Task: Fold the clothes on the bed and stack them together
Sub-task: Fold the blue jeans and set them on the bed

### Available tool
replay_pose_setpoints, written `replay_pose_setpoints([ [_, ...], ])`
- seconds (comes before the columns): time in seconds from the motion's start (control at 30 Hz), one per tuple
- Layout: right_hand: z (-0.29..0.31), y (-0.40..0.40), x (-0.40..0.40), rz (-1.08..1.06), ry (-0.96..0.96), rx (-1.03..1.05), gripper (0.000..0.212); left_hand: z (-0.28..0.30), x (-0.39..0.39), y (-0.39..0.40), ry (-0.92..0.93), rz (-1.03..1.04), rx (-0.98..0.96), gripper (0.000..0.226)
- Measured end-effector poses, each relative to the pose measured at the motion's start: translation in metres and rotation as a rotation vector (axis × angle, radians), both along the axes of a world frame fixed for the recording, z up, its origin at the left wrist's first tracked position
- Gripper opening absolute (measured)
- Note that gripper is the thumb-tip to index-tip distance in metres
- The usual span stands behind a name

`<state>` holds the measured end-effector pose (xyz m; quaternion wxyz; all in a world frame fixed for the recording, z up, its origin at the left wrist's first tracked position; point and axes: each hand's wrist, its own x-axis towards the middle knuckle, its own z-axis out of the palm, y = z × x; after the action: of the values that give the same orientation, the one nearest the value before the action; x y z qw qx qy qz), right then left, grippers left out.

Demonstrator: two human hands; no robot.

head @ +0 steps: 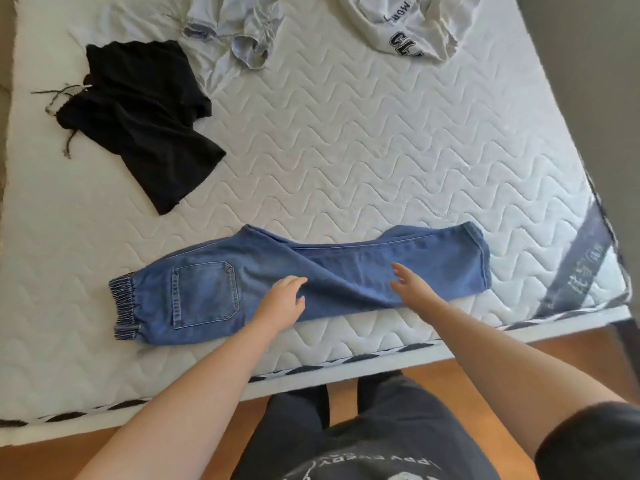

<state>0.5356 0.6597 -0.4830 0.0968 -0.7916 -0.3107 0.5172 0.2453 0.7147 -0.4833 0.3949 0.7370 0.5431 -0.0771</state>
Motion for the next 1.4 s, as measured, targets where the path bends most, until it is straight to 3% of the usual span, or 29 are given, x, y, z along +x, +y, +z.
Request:
replay_pose_setpoints([
  [0.3, -0.042, -0.047, 0.159, -0.236, -0.072, -0.012, 0.061, -0.034, 0.153, -0.007, 0.039, -0.212, -0.036, 0.051],
  [0.4, -0.055, -0.045, 0.195, -0.304, -0.076, 0.072, 0.064, -0.045, 0.192, -0.013, 0.059, -0.232, -0.079, 0.053],
  [0.53, -0.077, -0.026, 0.227, -0.334, -0.105, 0.047, 0.09, -0.057, 0.231, -0.018, 0.07, -0.254, -0.105, 0.054],
  [0.6, -0.092, -0.012, 0.235, -0.312, -0.057, 0.002, 0.087, -0.061, 0.243, -0.02, 0.055, -0.22, -0.132, 0.053],
  [0.7, -0.098, 0.007, 0.228, -0.165, -0.128, -0.089, 0.043, -0.064, 0.254, -0.02, -0.016, -0.085, -0.196, 0.048],
  [0.8, -0.086, 0.015, 0.199, -0.087, -0.102, 0.039, 0.016, -0.059, 0.265, -0.014, -0.116, 0.139, -0.298, 0.041],
  [1.0, -0.033, -0.008, 0.144, 0.167, 0.285, 0.338, 0.021, -0.039, 0.296, 0.005, -0.404, 0.772, -0.769, 0.059],
  [1.07, -0.024, -0.014, 0.145, 0.202, 0.4, 0.305, 0.031, -0.039, 0.303, 0.009, -0.421, 0.853, -0.822, 0.046],
  [1.13, -0.021, -0.017, 0.155, 0.266, 0.434, 0.215, 0.04, -0.043, 0.307, 0.009, -0.364, 0.808, -0.774, 0.028],
  [1.2, -0.025, -0.016, 0.168, 0.217, 0.384, 0.172, 0.047, -0.048, 0.306, 0.009, -0.276, 0.699, -0.666, 0.026],
  [1.3, -0.045, -0.002, 0.197, -0.153, 0.108, 0.228, 0.043, -0.047, 0.297, 0.01, -0.137, 0.586, -0.508, 0.034],
  [1.37, -0.066, 0.012, 0.222, -0.289, -0.061, 0.206, 0.039, -0.048, 0.288, 0.01, -0.078, 0.552, -0.461, 0.038],
  [1.4, -0.078, 0.018, 0.234, -0.309, -0.098, 0.168, 0.047, -0.049, 0.283, 0.01, -0.079, 0.545, -0.456, 0.038],
])
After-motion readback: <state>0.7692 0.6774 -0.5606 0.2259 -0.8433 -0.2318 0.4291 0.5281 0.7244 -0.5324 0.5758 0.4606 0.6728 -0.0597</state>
